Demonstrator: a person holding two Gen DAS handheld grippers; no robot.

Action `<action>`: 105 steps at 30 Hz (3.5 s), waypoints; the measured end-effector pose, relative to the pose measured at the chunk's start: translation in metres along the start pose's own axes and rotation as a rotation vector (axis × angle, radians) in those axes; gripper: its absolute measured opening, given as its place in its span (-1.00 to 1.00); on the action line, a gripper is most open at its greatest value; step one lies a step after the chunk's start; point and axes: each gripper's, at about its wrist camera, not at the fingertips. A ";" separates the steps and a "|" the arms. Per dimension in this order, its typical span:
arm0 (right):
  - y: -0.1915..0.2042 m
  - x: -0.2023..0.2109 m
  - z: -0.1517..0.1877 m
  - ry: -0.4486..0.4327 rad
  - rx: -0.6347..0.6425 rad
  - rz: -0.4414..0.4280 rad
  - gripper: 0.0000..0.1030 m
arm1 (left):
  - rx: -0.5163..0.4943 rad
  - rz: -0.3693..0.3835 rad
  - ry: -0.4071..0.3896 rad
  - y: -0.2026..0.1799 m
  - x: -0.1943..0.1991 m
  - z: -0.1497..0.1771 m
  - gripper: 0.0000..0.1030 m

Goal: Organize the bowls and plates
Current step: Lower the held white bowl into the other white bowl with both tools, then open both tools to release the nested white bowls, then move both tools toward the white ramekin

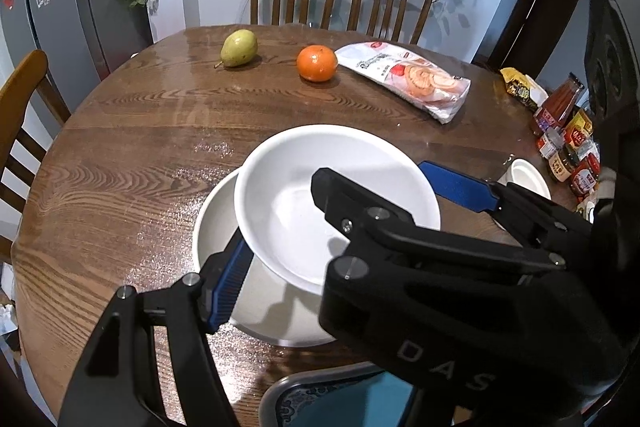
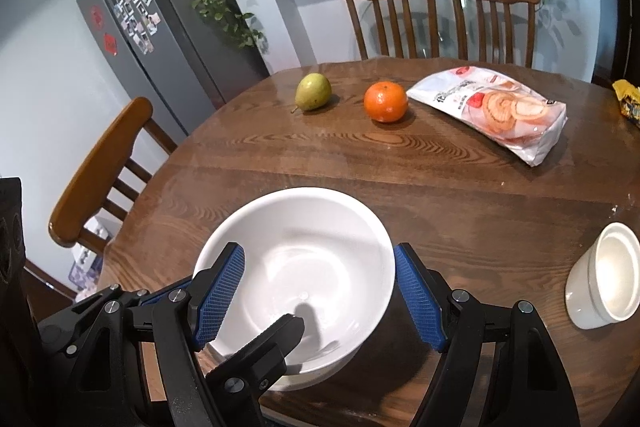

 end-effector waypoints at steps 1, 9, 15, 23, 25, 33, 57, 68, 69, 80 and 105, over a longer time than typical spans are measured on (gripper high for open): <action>0.000 -0.001 0.000 0.004 -0.001 -0.002 0.53 | -0.004 -0.004 0.002 0.000 -0.001 0.000 0.22; -0.001 -0.009 0.001 0.023 -0.014 -0.012 0.53 | -0.006 -0.015 0.027 0.004 -0.006 0.001 0.22; -0.003 -0.015 0.004 0.032 -0.031 -0.020 0.53 | -0.002 -0.019 0.046 0.006 -0.011 0.001 0.22; -0.001 -0.022 0.006 0.053 -0.030 -0.026 0.53 | -0.004 -0.029 0.061 0.010 -0.014 0.003 0.22; -0.002 -0.023 0.006 0.058 -0.034 -0.023 0.53 | -0.003 -0.026 0.068 0.010 -0.016 0.003 0.22; -0.003 -0.028 0.008 0.078 -0.044 -0.024 0.53 | -0.004 -0.029 0.097 0.013 -0.022 0.003 0.23; -0.004 -0.030 0.009 0.084 -0.031 -0.002 0.53 | -0.018 -0.049 0.125 0.013 -0.025 0.003 0.34; -0.003 -0.012 0.004 0.046 -0.011 -0.012 0.53 | -0.002 -0.053 0.065 0.015 -0.008 0.000 0.44; -0.004 -0.010 0.003 0.041 -0.013 -0.014 0.53 | 0.001 -0.050 0.057 0.015 -0.005 0.000 0.45; -0.023 0.031 -0.007 -0.039 -0.060 -0.023 0.52 | 0.009 -0.008 -0.022 0.008 0.021 -0.001 0.46; -0.220 0.097 0.012 -0.108 -0.529 0.114 0.71 | -0.164 0.321 -0.016 -0.153 -0.030 -0.027 0.51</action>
Point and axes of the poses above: each gripper's, at about its wrist camera, not at the fingertips, and x roughly against the way its jaws point, y to its left, z to its underside, and after that the axes turned 3 degrees about -z, right-handed
